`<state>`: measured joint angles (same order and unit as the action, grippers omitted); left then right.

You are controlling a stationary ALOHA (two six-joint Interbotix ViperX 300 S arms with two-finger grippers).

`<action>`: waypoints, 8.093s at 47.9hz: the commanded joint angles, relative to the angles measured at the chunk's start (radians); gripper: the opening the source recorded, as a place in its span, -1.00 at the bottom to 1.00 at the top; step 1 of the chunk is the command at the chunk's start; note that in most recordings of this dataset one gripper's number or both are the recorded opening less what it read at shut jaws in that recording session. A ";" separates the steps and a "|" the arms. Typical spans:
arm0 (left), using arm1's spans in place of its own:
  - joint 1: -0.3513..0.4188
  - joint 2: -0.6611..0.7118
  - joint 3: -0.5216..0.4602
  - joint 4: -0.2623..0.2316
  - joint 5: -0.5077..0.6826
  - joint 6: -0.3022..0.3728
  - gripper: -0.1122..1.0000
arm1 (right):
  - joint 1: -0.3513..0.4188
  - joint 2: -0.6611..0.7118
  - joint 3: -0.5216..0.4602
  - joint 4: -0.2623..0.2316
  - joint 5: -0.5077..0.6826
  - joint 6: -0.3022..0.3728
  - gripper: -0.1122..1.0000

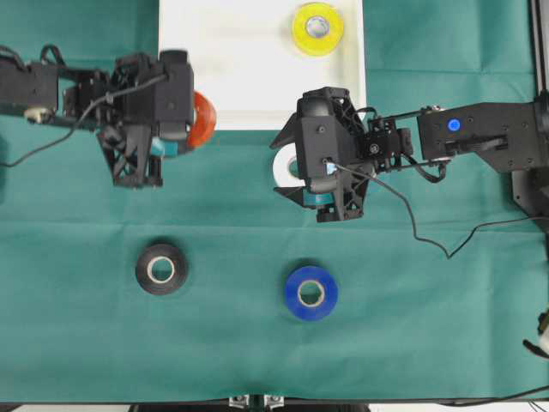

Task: Put the tape alternately from left to right into the white case.
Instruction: 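Lift the red roll and carry it into the white tray, then release the red roll in the tray and withdraw the left gripper, then move the right gripper down over the blue tape roll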

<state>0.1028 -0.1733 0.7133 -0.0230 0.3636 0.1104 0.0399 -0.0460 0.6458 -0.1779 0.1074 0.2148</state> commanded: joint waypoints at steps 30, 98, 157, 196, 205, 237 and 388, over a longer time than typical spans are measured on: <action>0.238 -0.009 0.017 0.000 -0.250 0.140 -0.86 | 0.000 -0.015 -0.003 -0.002 -0.031 0.000 0.63; 0.348 0.213 -0.061 0.000 -0.304 0.147 -0.86 | 0.002 -0.015 0.003 -0.003 -0.061 -0.002 0.63; 0.354 0.216 -0.103 0.000 -0.219 0.147 0.95 | 0.000 -0.011 0.009 -0.002 -0.063 0.000 0.63; 0.285 0.115 -0.023 0.000 -0.219 0.140 0.97 | 0.000 -0.011 0.011 -0.002 -0.061 0.000 0.63; 0.225 0.054 0.014 -0.002 -0.219 0.138 0.97 | 0.000 -0.011 0.009 -0.002 -0.061 0.000 0.63; -0.043 -0.031 0.104 -0.005 -0.219 0.077 0.96 | 0.000 -0.011 0.009 -0.002 -0.061 0.000 0.63; -0.132 -0.023 0.127 -0.005 -0.218 -0.054 0.96 | 0.291 0.008 0.040 0.003 0.051 0.264 0.63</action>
<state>-0.0261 -0.1825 0.8606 -0.0261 0.1488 0.0583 0.3206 -0.0399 0.7026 -0.1764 0.1718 0.4709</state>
